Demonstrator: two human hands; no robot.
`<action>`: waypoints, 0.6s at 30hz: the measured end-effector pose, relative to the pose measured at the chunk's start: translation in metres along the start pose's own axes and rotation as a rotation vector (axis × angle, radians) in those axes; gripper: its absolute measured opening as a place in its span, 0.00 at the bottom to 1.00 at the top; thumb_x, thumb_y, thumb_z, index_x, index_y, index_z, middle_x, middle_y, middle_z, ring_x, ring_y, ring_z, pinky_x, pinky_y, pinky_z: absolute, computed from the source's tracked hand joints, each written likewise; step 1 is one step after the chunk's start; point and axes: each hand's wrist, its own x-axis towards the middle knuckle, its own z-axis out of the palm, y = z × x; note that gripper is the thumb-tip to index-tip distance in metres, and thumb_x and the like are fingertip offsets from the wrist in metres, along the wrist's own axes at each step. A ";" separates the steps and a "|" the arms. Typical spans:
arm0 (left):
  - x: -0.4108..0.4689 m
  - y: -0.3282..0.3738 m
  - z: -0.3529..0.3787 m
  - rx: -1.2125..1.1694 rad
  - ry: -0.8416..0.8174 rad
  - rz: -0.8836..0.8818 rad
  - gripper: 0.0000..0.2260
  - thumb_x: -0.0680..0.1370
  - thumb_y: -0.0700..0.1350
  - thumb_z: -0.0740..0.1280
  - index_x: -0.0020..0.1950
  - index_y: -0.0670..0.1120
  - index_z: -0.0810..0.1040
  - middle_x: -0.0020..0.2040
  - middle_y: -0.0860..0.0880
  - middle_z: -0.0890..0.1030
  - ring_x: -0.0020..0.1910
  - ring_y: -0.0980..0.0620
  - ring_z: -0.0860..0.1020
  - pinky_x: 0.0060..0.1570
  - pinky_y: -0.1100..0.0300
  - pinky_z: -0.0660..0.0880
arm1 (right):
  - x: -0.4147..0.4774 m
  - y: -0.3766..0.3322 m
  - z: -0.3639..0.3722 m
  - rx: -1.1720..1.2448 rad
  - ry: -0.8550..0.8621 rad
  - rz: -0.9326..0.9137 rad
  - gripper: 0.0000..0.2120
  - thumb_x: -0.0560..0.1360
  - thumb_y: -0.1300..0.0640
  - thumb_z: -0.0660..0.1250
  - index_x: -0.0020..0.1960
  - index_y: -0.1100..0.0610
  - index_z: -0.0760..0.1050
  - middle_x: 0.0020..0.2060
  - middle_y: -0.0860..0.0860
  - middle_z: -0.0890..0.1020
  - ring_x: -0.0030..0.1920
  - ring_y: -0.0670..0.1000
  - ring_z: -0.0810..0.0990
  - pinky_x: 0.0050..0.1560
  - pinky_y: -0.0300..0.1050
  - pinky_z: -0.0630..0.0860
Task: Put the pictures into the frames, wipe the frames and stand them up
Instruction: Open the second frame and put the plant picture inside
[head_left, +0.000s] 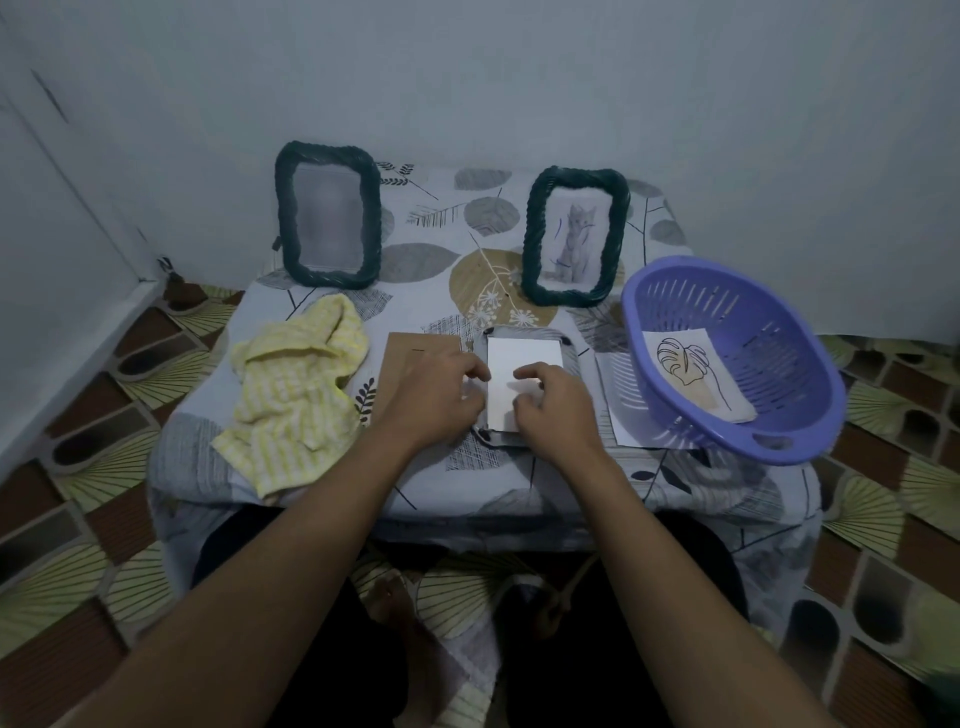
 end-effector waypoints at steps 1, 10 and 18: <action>0.002 0.002 0.004 0.006 -0.020 0.001 0.11 0.75 0.49 0.65 0.55 0.51 0.81 0.55 0.51 0.81 0.56 0.49 0.76 0.59 0.47 0.72 | -0.001 0.006 -0.004 -0.042 0.017 0.008 0.16 0.73 0.60 0.63 0.60 0.54 0.79 0.59 0.54 0.80 0.61 0.58 0.74 0.62 0.53 0.70; 0.023 0.012 0.024 0.267 -0.072 -0.089 0.30 0.79 0.64 0.59 0.77 0.50 0.63 0.74 0.46 0.66 0.72 0.43 0.61 0.68 0.43 0.59 | -0.003 0.041 -0.014 -0.224 -0.028 -0.004 0.21 0.80 0.52 0.58 0.73 0.54 0.68 0.72 0.53 0.68 0.70 0.56 0.62 0.68 0.55 0.61; 0.027 0.010 0.031 0.341 -0.135 -0.096 0.33 0.78 0.67 0.58 0.76 0.50 0.63 0.78 0.45 0.59 0.74 0.40 0.56 0.70 0.41 0.56 | -0.006 0.043 -0.011 -0.225 -0.006 -0.028 0.22 0.80 0.52 0.59 0.73 0.55 0.69 0.70 0.52 0.71 0.69 0.54 0.61 0.68 0.53 0.60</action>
